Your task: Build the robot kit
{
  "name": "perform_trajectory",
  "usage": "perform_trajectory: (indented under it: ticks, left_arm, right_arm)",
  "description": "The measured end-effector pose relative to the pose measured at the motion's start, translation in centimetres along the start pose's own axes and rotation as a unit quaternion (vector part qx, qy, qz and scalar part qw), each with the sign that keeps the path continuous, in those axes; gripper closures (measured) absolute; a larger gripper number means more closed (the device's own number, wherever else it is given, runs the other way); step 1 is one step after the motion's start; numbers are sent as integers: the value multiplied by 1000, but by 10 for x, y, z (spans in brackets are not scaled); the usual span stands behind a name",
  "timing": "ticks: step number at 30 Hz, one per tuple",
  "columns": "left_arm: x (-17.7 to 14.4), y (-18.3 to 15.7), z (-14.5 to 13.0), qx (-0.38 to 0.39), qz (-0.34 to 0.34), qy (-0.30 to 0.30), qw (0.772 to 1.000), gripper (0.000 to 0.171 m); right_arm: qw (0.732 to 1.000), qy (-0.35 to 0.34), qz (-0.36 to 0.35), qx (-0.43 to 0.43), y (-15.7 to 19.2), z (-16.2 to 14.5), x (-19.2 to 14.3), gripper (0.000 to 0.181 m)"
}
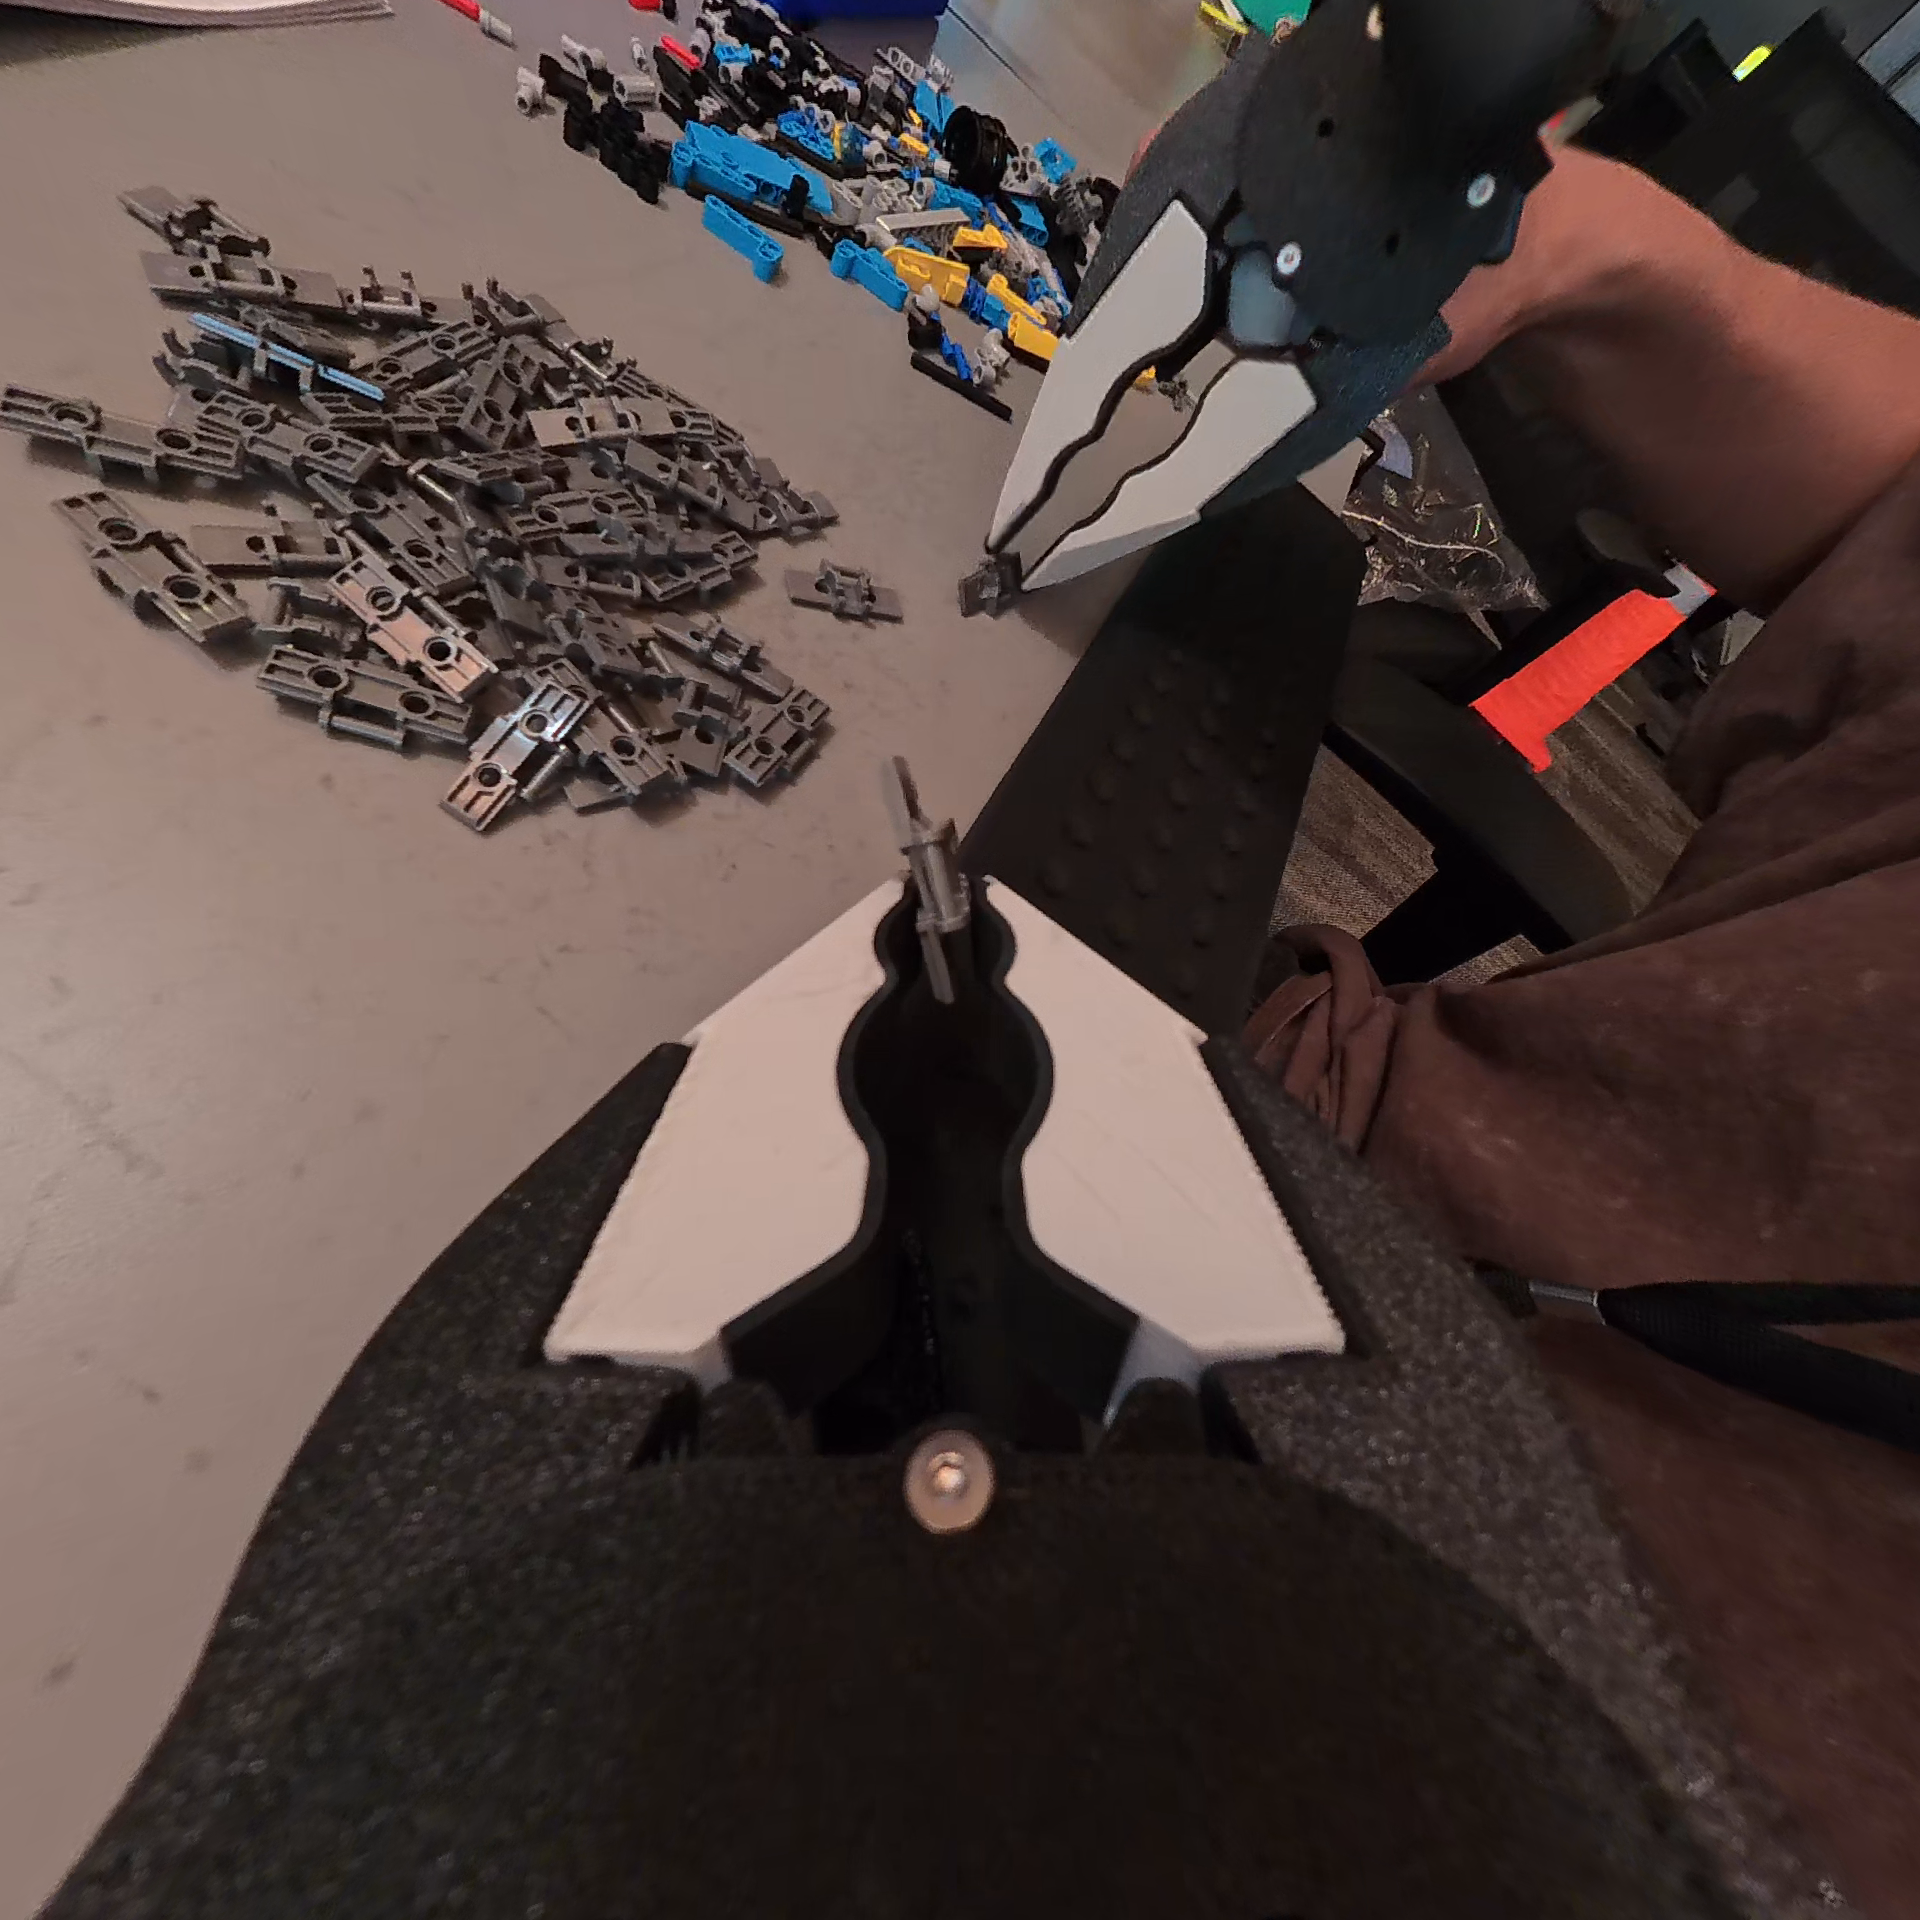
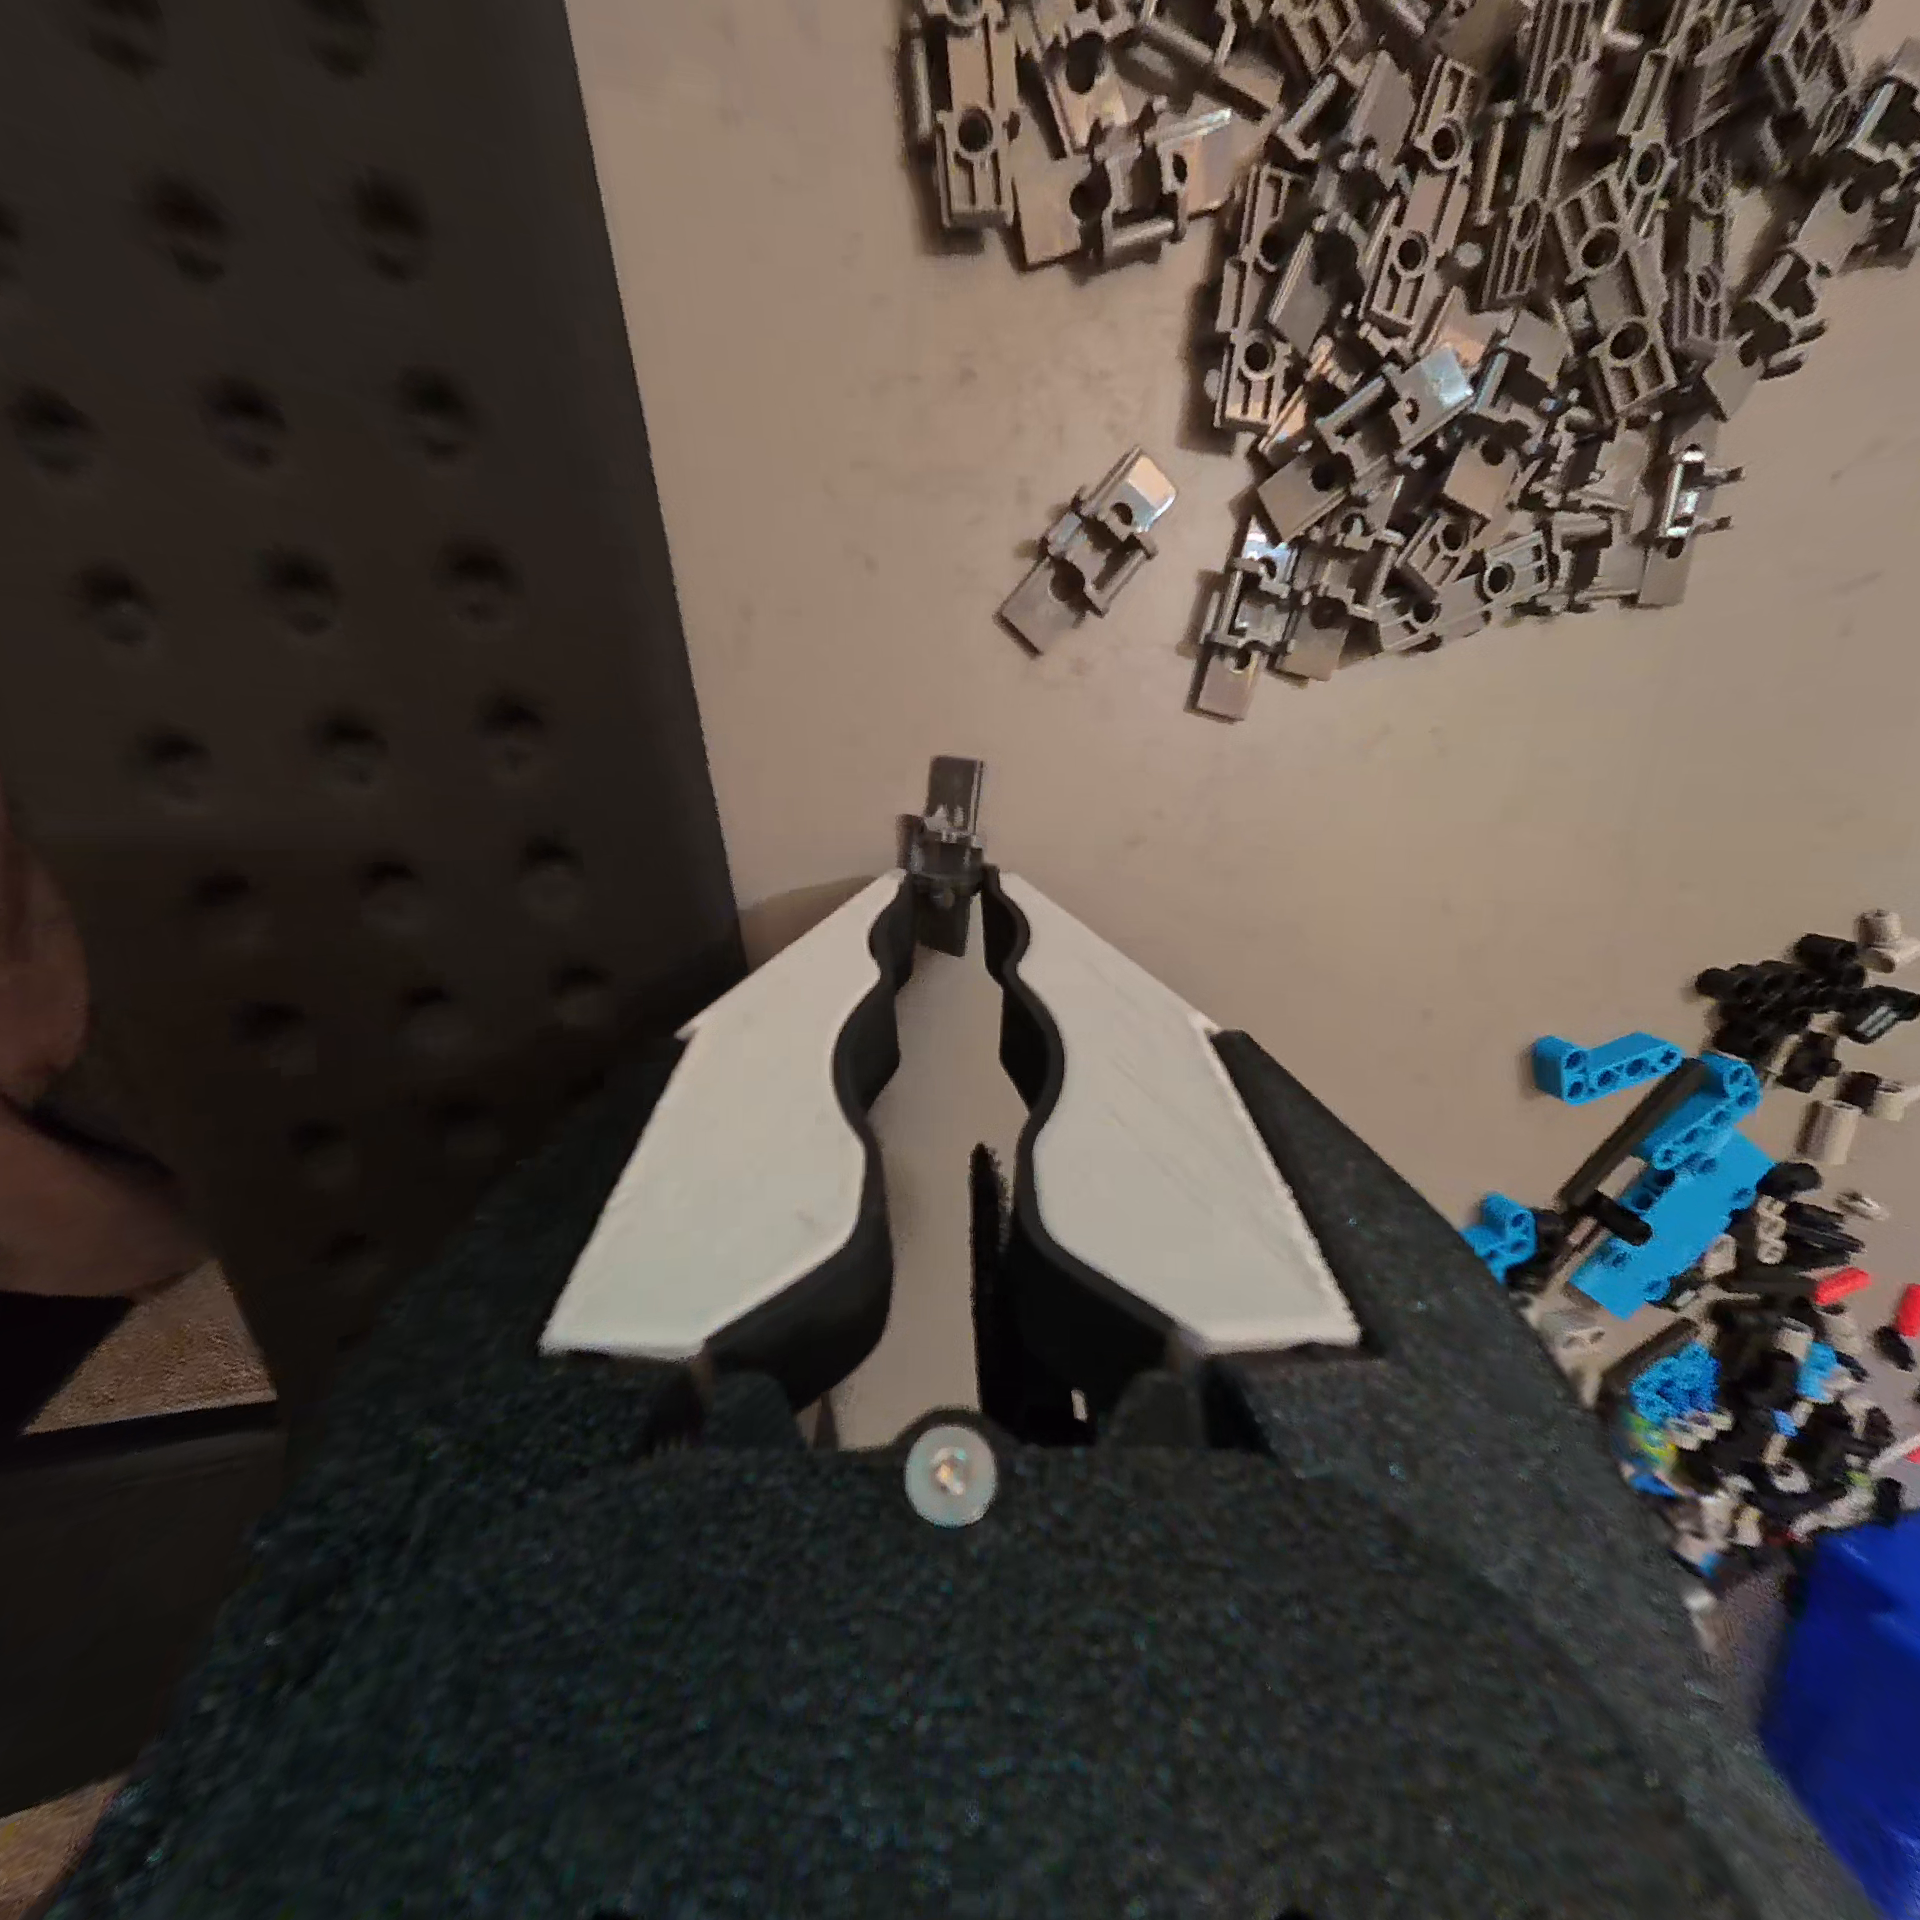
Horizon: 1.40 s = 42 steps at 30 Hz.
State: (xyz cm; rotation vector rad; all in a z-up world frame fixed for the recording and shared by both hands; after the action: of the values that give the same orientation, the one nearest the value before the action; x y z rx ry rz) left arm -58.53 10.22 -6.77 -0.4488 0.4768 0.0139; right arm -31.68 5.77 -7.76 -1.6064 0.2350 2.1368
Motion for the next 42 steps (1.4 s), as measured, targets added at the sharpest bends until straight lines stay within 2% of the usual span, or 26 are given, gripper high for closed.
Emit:
perform_trajectory:
  ticks: [6,10,14,18,20,26,28,31,33,38,42]
  left_arm:
    - [-2,-1,1,-3,-2,-5,1000,164]
    - [-2,-1,1,-5,-5,-7,1000,164]
    - [-2,-1,1,-3,-6,-6,1000,164]
    - [-2,-1,0,-4,-9,-4,1000,164]
    - [-2,-1,0,-4,-9,-4,1000,164]
    - [0,-1,0,-4,-8,0,1000,164]
    - [1,-1,0,-4,-7,2,1000,164]
    - [1,-2,0,-2,-5,3,1000,164]
    - [0,-3,0,-2,-6,2,1000,164]
    - [1,-2,-2,-6,-10,5,1000,164]
    - [1,-3,-2,-4,-12,5,1000,164]
  right_arm:
    - [992,-52,99,49,6,5,-7,180]
    - [989,-60,111,74,4,6,-9,175]
    - [984,-38,118,125,-3,-2,0,162]
    - [991,-59,114,39,9,-3,3,163]
    - [994,-63,91,-11,9,-6,5,161]
    - [983,-116,93,-106,7,-1,0,166]
    - [985,-111,108,-76,-1,1,4,166]
    - [978,-96,183,9,-9,-3,12,159]
    - [974,-97,196,57,-12,-4,15,158]
    - [965,-121,208,106,-11,-5,15,161]
    - [973,-111,166,118,-10,0,15,160]
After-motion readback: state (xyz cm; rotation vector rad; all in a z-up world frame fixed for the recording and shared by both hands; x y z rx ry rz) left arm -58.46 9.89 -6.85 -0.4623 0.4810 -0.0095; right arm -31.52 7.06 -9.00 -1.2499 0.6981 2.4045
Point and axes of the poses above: each gripper's, where its closed fingertips meet, x out along the fingers, z out of its top, y = z × x across the jaws, the point moved 9 cm from there along -x, back along the fingers, and after that the axes turned 3 degrees about x, right-handed, at the moved point
